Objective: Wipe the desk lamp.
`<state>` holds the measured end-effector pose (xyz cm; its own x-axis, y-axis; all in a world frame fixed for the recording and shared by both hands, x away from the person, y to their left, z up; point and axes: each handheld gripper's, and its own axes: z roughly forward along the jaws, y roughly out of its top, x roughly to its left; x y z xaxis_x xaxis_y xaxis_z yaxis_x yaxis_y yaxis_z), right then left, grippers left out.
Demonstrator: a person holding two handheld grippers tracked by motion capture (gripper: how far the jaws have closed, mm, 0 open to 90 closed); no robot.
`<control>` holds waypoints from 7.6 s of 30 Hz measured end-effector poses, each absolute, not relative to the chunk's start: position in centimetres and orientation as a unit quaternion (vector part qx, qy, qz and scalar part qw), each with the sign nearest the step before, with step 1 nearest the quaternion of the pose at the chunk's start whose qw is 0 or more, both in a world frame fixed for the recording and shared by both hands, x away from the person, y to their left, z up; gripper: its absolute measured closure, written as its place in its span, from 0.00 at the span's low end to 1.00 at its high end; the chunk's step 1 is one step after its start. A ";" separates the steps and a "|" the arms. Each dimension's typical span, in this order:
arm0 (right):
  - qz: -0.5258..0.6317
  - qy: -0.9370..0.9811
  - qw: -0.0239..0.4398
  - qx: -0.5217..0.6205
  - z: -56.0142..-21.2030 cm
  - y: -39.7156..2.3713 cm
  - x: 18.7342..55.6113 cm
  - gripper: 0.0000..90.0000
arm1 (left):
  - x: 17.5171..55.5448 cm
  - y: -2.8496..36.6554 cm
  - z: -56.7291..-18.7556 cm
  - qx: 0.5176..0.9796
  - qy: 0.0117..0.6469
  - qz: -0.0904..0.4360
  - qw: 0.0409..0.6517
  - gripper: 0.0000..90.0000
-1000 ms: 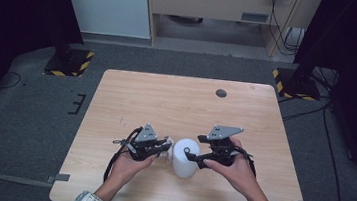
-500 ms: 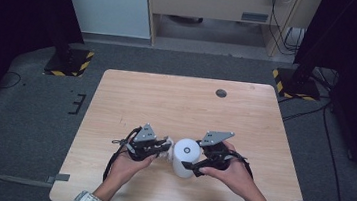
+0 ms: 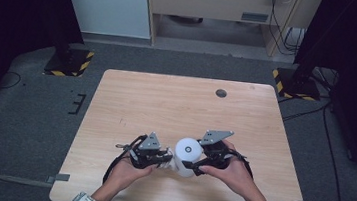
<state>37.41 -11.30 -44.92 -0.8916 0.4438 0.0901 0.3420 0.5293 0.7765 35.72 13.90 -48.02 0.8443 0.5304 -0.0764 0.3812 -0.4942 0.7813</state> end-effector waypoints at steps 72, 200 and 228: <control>0.419 0.877 0.060 0.227 -45.7 -11.2 37.4 0.10 | 42.2 12.0 -48.2 0.819 0.294 0.036 0.492 0.88; 0.416 0.867 0.099 0.256 -45.9 -11.1 38.7 0.10 | 38.8 14.0 -46.0 0.820 0.283 0.069 0.493 0.88; 0.417 0.867 0.098 0.255 -45.9 -11.1 38.7 0.10 | 35.2 11.2 -49.9 0.857 0.264 0.034 0.440 0.88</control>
<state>38.75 -11.14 -45.91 -0.8505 0.5241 0.0431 0.3610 0.5223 0.7725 35.21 11.19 -49.91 0.8586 0.4821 -0.1747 0.4227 -0.4728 0.7731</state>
